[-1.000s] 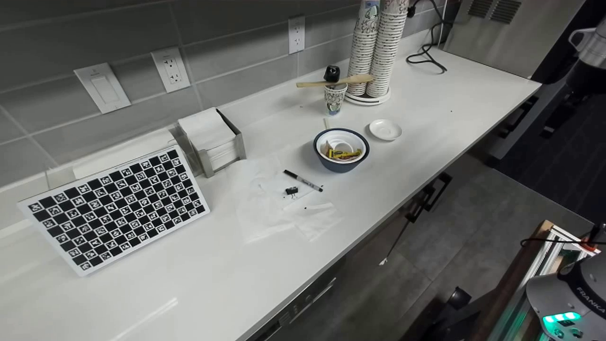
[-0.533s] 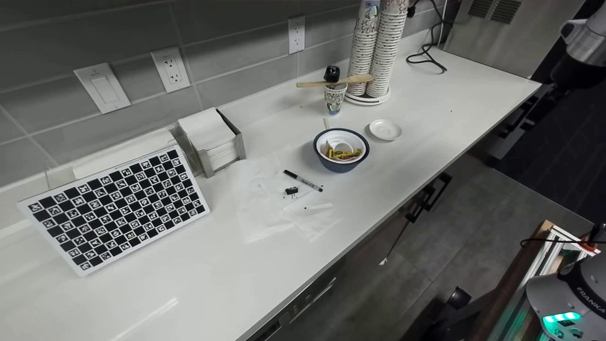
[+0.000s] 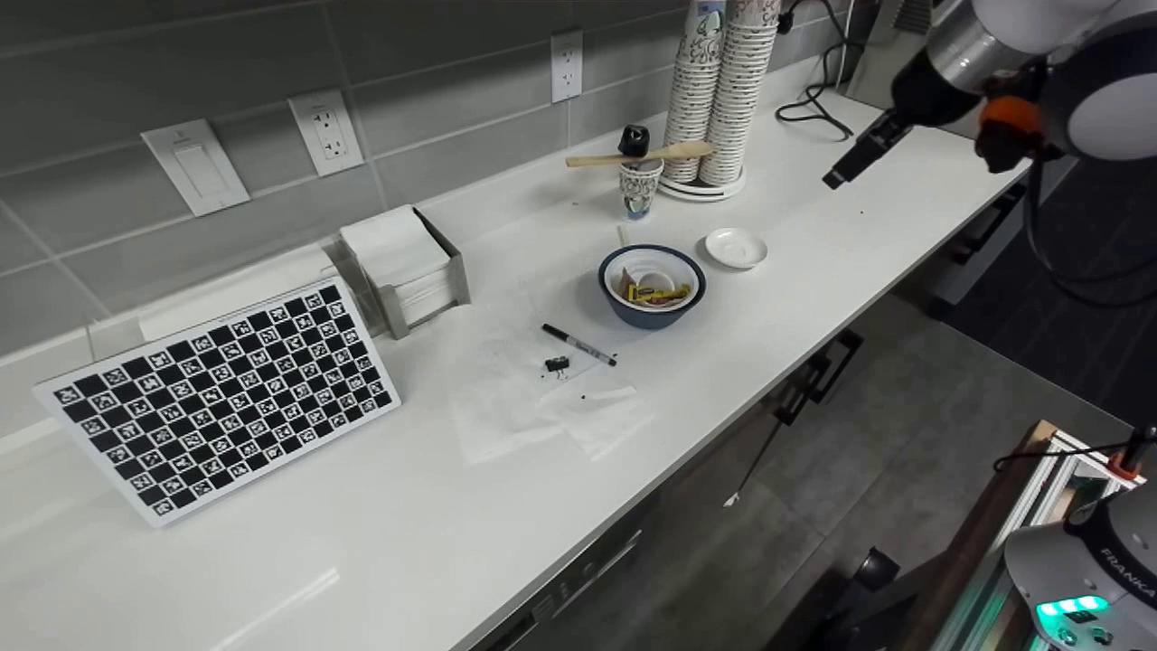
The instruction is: Move the brown substance from the bowl to the cup
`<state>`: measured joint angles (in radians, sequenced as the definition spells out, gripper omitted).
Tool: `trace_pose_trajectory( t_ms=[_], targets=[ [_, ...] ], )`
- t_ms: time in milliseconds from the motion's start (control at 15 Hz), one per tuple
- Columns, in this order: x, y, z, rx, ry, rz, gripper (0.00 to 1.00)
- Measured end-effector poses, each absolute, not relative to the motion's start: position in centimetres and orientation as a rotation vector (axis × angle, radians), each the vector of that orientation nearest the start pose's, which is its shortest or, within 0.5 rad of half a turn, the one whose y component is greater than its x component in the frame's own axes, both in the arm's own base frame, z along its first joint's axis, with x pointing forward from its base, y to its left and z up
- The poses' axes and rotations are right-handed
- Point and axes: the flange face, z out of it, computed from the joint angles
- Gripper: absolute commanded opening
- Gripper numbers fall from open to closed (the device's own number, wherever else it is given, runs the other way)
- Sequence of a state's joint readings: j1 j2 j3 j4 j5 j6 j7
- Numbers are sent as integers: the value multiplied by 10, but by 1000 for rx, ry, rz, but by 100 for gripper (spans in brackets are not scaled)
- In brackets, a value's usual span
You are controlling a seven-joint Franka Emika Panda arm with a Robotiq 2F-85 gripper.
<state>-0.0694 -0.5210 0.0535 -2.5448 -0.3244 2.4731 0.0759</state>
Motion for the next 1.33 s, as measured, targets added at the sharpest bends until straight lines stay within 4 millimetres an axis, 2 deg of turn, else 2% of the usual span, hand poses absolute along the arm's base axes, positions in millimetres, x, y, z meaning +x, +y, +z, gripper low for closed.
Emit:
trace_pose_trajectory(
  t_ms=[133,267,533,667,867,933,1000,1133,1333],
  targets=[
    [454,25,490,-3258,-348,-732,100],
    [485,52,475,-3204,-500,-660,100],
    [546,94,436,-3147,-744,-644,100],
    [567,109,415,-3153,-867,-649,98],
    [589,117,387,-3175,-989,-609,85],
    [594,118,379,-3177,-1009,-590,75],
    [598,119,372,-3175,-1026,-568,76],
    [600,121,361,-3167,-1069,-529,66],
    [600,123,347,-3158,-1121,-473,64]
  ],
)
